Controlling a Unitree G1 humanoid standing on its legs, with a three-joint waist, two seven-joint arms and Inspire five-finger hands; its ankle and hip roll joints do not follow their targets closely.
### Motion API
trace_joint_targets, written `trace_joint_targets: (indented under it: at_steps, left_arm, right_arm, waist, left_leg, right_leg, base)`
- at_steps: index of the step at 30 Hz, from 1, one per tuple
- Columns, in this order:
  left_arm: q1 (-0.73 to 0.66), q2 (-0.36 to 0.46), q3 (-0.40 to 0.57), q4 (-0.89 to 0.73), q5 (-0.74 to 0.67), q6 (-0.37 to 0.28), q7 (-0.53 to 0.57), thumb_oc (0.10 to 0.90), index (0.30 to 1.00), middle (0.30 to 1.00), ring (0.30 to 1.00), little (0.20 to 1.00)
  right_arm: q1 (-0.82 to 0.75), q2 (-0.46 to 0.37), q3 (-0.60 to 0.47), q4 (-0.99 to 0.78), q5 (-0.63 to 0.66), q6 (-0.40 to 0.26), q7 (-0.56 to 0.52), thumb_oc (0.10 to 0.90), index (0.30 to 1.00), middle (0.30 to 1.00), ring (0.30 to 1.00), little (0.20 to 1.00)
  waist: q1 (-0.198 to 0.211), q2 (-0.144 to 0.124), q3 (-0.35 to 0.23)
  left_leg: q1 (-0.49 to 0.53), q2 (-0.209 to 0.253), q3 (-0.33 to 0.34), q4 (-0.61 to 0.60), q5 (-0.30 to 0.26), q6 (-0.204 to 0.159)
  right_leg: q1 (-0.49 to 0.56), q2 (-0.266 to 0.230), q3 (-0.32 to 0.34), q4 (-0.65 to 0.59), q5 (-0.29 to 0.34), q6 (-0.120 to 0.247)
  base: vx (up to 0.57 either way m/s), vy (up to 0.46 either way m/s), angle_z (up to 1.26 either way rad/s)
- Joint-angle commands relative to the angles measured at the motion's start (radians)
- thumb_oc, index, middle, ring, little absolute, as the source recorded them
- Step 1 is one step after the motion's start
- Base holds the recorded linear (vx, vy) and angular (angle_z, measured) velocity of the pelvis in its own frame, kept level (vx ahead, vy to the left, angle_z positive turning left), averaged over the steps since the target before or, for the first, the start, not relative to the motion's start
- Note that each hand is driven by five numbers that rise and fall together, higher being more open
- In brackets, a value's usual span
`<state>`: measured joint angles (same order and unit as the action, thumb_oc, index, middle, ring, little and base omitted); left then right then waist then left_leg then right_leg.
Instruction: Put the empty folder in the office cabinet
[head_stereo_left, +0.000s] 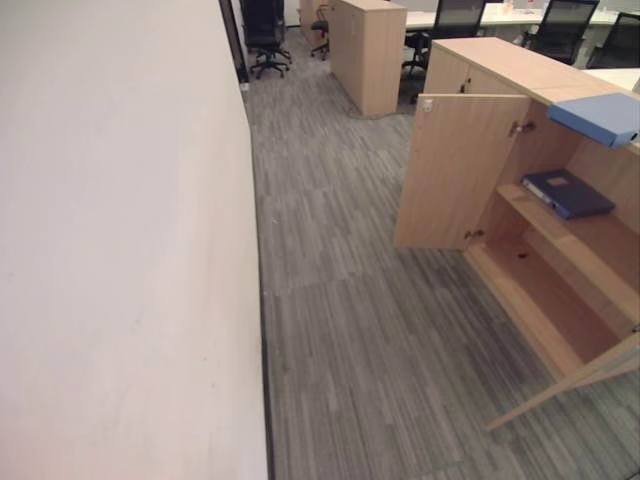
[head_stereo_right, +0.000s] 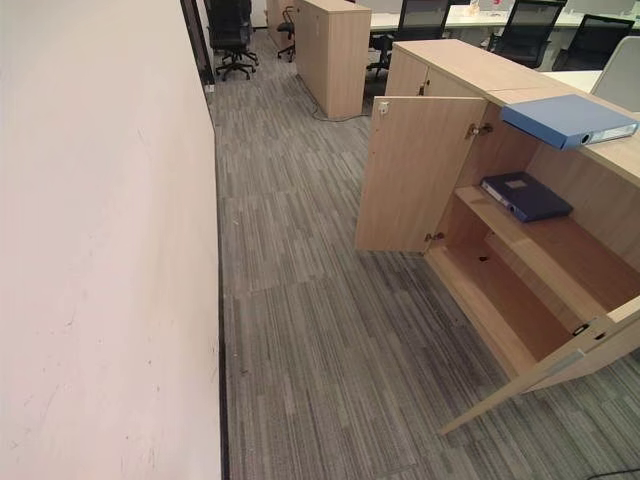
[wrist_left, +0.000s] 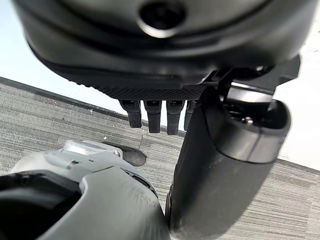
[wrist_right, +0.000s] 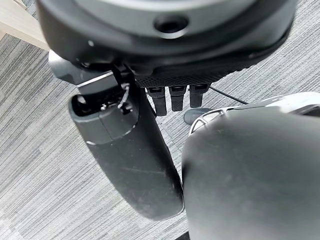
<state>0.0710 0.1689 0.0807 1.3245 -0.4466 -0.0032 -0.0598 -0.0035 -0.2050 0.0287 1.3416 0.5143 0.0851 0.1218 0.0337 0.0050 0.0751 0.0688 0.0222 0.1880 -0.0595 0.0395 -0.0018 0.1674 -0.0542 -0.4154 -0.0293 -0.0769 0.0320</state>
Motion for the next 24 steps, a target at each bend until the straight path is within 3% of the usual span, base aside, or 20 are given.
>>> trace_joint_targets:
  at_steps: [1, 2, 3, 5, 7, 8, 9, 10, 13, 15, 20, 21, 22, 23, 24]
  left_arm:
    - [0.000, 0.044, -0.009, 0.090, 0.028, 0.002, 0.031, 0.800, 0.900, 0.900, 0.900, 0.900]
    - [-0.006, 0.048, -0.011, 0.076, 0.012, 0.000, 0.040, 0.800, 0.900, 0.900, 0.900, 0.900]
    - [-0.007, 0.048, -0.011, 0.076, 0.012, 0.000, 0.041, 0.800, 0.900, 0.900, 0.900, 0.900]
    - [-0.012, 0.048, -0.018, 0.064, 0.005, 0.001, 0.048, 0.800, 0.900, 0.900, 0.900, 0.900]
    - [-0.010, 0.047, -0.018, 0.070, 0.003, 0.000, 0.052, 0.800, 0.900, 0.900, 0.900, 0.900]
    - [-0.004, 0.043, -0.017, 0.073, 0.004, -0.001, 0.053, 0.800, 0.900, 0.900, 0.900, 0.900]
    - [0.011, 0.040, -0.011, 0.083, 0.014, 0.001, 0.050, 0.800, 0.900, 0.900, 0.900, 0.900]
    - [0.011, 0.040, -0.011, 0.083, 0.014, 0.001, 0.050, 0.800, 0.900, 0.900, 0.900, 0.900]
    - [0.026, 0.035, -0.006, 0.098, 0.025, 0.006, 0.046, 0.800, 0.900, 0.900, 0.900, 0.900]
    - [0.032, 0.034, -0.003, 0.100, 0.027, 0.003, 0.046, 0.800, 0.900, 0.900, 0.900, 0.900]
    - [0.052, 0.032, 0.025, 0.111, 0.029, 0.004, 0.046, 0.800, 0.900, 0.900, 0.900, 0.900]
    - [0.071, 0.039, 0.041, 0.123, 0.049, 0.007, 0.042, 0.800, 0.900, 0.900, 0.900, 0.900]
    - [0.077, 0.051, 0.044, 0.127, 0.065, 0.012, 0.032, 0.800, 0.900, 0.900, 0.900, 0.900]
    - [0.077, 0.052, 0.044, 0.127, 0.066, 0.012, 0.032, 0.800, 0.900, 0.900, 0.900, 0.900]
    - [0.078, 0.057, 0.045, 0.130, 0.070, 0.017, 0.025, 0.800, 0.900, 0.900, 0.900, 0.900]
  right_arm:
    - [-0.069, 0.003, 0.016, 0.032, 0.023, -0.024, -0.005, 0.800, 0.900, 0.900, 0.900, 0.900]
    - [-0.081, -0.003, 0.029, 0.029, 0.023, -0.024, -0.011, 0.800, 0.900, 0.900, 0.900, 0.900]
    - [-0.082, -0.003, 0.029, 0.029, 0.023, -0.024, -0.011, 0.800, 0.900, 0.900, 0.900, 0.900]
    - [-0.093, -0.013, 0.039, 0.027, 0.020, -0.023, -0.016, 0.800, 0.900, 0.900, 0.900, 0.900]
    - [-0.099, -0.022, 0.041, 0.024, 0.021, -0.022, -0.022, 0.800, 0.900, 0.900, 0.900, 0.900]
    - [-0.102, -0.026, 0.039, 0.019, 0.024, -0.022, -0.024, 0.800, 0.900, 0.900, 0.900, 0.900]
    - [-0.093, -0.034, 0.036, 0.012, 0.020, -0.025, -0.023, 0.800, 0.900, 0.900, 0.900, 0.900]
    - [-0.092, -0.034, 0.036, 0.012, 0.020, -0.025, -0.023, 0.800, 0.900, 0.900, 0.900, 0.900]
    - [-0.074, -0.039, 0.032, 0.013, 0.006, -0.027, -0.017, 0.800, 0.900, 0.900, 0.900, 0.900]
    - [-0.066, -0.042, 0.024, 0.015, -0.004, -0.032, -0.020, 0.800, 0.900, 0.900, 0.900, 0.900]
    - [-0.055, -0.029, 0.013, 0.032, -0.032, -0.025, -0.011, 0.800, 0.900, 0.900, 0.900, 0.900]
    - [-0.043, -0.019, 0.005, 0.043, -0.048, -0.014, 0.004, 0.800, 0.900, 0.900, 0.900, 0.900]
    - [-0.036, -0.014, 0.001, 0.047, -0.062, -0.009, 0.016, 0.800, 0.900, 0.900, 0.900, 0.900]
    - [-0.036, -0.013, 0.001, 0.047, -0.062, -0.009, 0.016, 0.800, 0.900, 0.900, 0.900, 0.900]
    - [-0.034, -0.015, -0.004, 0.048, -0.066, -0.005, 0.023, 0.800, 0.900, 0.900, 0.900, 0.900]
  waist:
    - [0.041, -0.018, 0.055]
    - [0.061, -0.023, 0.098]
    - [0.060, -0.021, 0.096]
    - [0.086, -0.014, 0.132]
    - [0.096, -0.018, 0.144]
    - [0.102, -0.021, 0.141]
    - [0.110, -0.026, 0.126]
    - [0.110, -0.028, 0.125]
    - [0.123, -0.013, 0.111]
    - [0.126, -0.007, 0.112]
    - [0.149, -0.012, 0.083]
    - [0.162, -0.038, 0.054]
    - [0.168, -0.055, 0.039]
    - [0.170, -0.058, 0.039]
    - [0.172, -0.058, 0.035]
  left_leg:
    - [-0.022, 0.075, 0.018, 0.126, -0.099, -0.087]
    - [-0.140, 0.122, 0.007, 0.352, -0.071, -0.085]
    - [-0.147, 0.126, 0.004, 0.362, -0.075, -0.086]
    - [-0.270, 0.146, -0.046, 0.570, 0.018, -0.083]
    - [-0.342, 0.153, -0.058, 0.620, 0.040, -0.082]
    - [-0.360, 0.135, -0.058, 0.573, 0.023, -0.080]
    - [-0.346, 0.114, -0.053, 0.421, 0.007, -0.079]
    - [-0.342, 0.111, -0.051, 0.416, 0.009, -0.078]
    - [-0.331, 0.084, -0.052, 0.123, 0.122, -0.111]
    - [-0.353, 0.087, -0.007, 0.007, 0.164, -0.130]
    - [-0.343, 0.095, 0.056, -0.015, 0.197, -0.120]
    - [-0.340, 0.076, 0.072, 0.053, 0.172, -0.100]
    - [-0.312, 0.048, 0.093, 0.083, 0.119, -0.056]
    - [-0.311, 0.046, 0.096, 0.084, 0.116, -0.054]
    - [-0.290, 0.022, 0.108, 0.086, 0.086, -0.029]
  right_leg:
    - [-0.060, -0.039, -0.012, 0.013, 0.059, 0.040]
    - [-0.053, -0.030, -0.001, 0.030, 0.036, 0.003]
    - [-0.055, -0.027, -0.002, 0.030, 0.036, 0.002]
    - [-0.038, 0.000, -0.005, 0.024, 0.013, -0.031]
    - [-0.029, 0.010, 0.000, 0.015, -0.006, -0.035]
    - [-0.024, 0.007, 0.006, 0.008, -0.010, -0.028]
    - [-0.013, -0.011, 0.020, -0.002, -0.019, -0.008]
    - [-0.013, -0.013, 0.020, -0.002, -0.019, -0.007]
    - [0.026, -0.023, 0.024, -0.011, -0.034, 0.015]
    - [0.066, -0.027, 0.019, -0.011, -0.053, 0.025]
    - [0.128, -0.057, 0.031, -0.018, -0.054, 0.072]
    - [0.146, -0.123, 0.022, 0.005, -0.030, 0.107]
    - [0.134, -0.208, 0.003, 0.098, 0.058, 0.138]
    - [0.133, -0.212, 0.005, 0.100, 0.057, 0.140]
    - [0.115, -0.266, -0.010, 0.191, 0.127, 0.152]
  base:
    - [-0.09, -0.165, -0.01]
    - [-0.09, -0.168, 0.01]
    - [-0.06, -0.183, -0.05]
    - [0.01, -0.123, -0.23]
    - [0.11, -0.024, -0.25]
    - [0.31, 0.185, -0.22]
    - [0.27, 0.182, -0.20]
    - [0.31, 0.225, -0.20]
    - [0.28, 0.195, -0.06]
    - [0.35, 0.237, 0.08]
    - [0.38, 0.274, -0.13]
    - [0.58, 0.521, -0.35]
    - [0.59, 0.528, -0.43]
    - [0.40, 0.450, -0.39]
    - [0.21, 0.365, -0.19]
